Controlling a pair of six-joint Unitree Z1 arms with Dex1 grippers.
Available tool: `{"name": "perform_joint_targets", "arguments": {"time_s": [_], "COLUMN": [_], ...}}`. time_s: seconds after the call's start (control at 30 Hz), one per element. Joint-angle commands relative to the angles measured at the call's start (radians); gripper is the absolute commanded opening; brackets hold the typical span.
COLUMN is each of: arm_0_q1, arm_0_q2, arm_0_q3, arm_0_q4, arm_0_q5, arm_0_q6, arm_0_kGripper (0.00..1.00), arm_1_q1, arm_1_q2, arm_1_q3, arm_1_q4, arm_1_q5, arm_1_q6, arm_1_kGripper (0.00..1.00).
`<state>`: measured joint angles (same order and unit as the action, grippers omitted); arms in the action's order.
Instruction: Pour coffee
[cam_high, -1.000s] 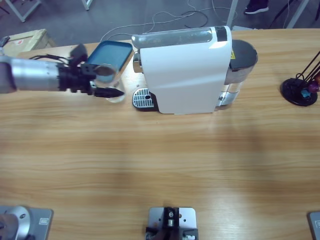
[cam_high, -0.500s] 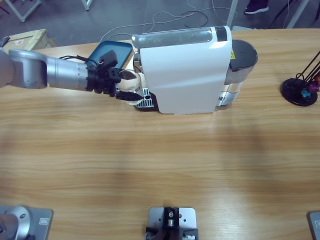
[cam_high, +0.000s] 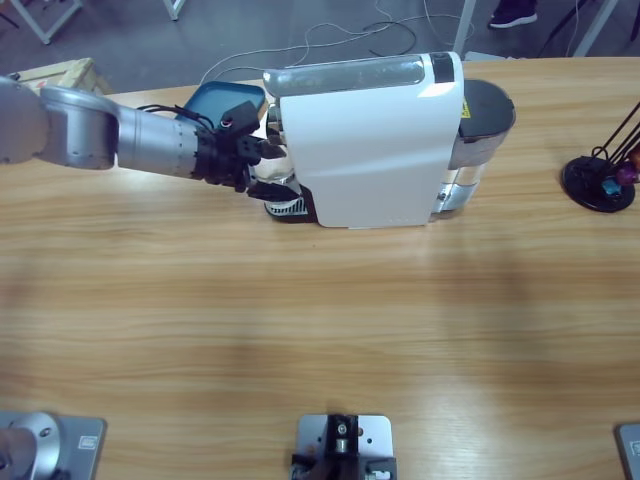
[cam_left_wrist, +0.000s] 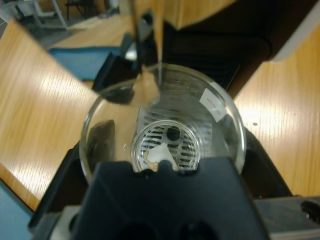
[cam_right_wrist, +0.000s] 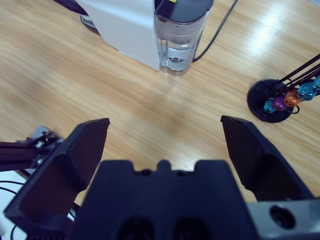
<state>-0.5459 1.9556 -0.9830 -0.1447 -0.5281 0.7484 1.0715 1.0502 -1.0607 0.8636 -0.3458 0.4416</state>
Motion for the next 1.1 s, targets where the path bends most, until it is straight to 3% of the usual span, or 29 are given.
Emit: {"name": "perform_joint_targets", "arguments": {"time_s": [0.03,0.07,0.2,0.5,0.57,0.63,0.7,0.77,0.8,0.87,1.1], "arm_0_q1": [-0.013,-0.006,0.041,0.166,0.179,0.138,0.095,0.066,0.047,0.019,-0.011], "arm_0_q2": [0.041,0.035,0.002,-0.277,-0.358,-0.426,-0.517,-0.61,-0.643,-0.677,-0.726], "arm_0_q3": [0.017,0.02,0.045,0.178,0.218,0.229,0.229,0.224,0.213,0.189,0.234], "arm_0_q4": [0.024,0.024,0.022,0.024,0.025,0.075,0.169,0.22,0.256,0.336,0.404], "arm_0_q5": [0.013,-0.002,-0.1,-0.09,-0.055,0.101,0.203,0.227,0.254,0.309,0.319], "arm_0_q6": [0.0,-0.003,-0.007,-0.019,-0.069,-0.165,-0.21,-0.302,-0.339,-0.385,-0.492], "arm_0_kGripper": [0.927,0.974,0.982,0.982,0.982,0.982,0.982,0.982,0.982,0.982,0.982], "arm_1_q1": [0.01,0.01,0.01,0.01,0.007,-0.064,-0.175,-0.267,-0.297,-0.33,-0.417], "arm_1_q2": [0.031,0.031,0.034,0.057,0.086,0.156,0.257,0.386,0.449,0.559,0.803], "arm_1_q3": [0.034,0.033,0.033,-0.03,-0.083,-0.178,-0.305,-0.473,-0.54,-0.634,-0.832], "arm_1_q4": [-0.008,-0.008,-0.008,-0.017,-0.034,-0.039,-0.015,0.06,0.09,0.096,0.109], "arm_1_q5": [-0.008,-0.006,-0.001,-0.012,-0.053,-0.033,0.051,0.112,0.127,0.158,0.26], "arm_1_q6": [0.012,0.012,0.012,0.011,0.002,-0.028,-0.049,-0.055,-0.065,-0.129,-0.179], "arm_1_kGripper": [1.0,1.0,1.0,1.0,1.0,0.992,0.704,0.595,0.457,0.027,0.0]}}
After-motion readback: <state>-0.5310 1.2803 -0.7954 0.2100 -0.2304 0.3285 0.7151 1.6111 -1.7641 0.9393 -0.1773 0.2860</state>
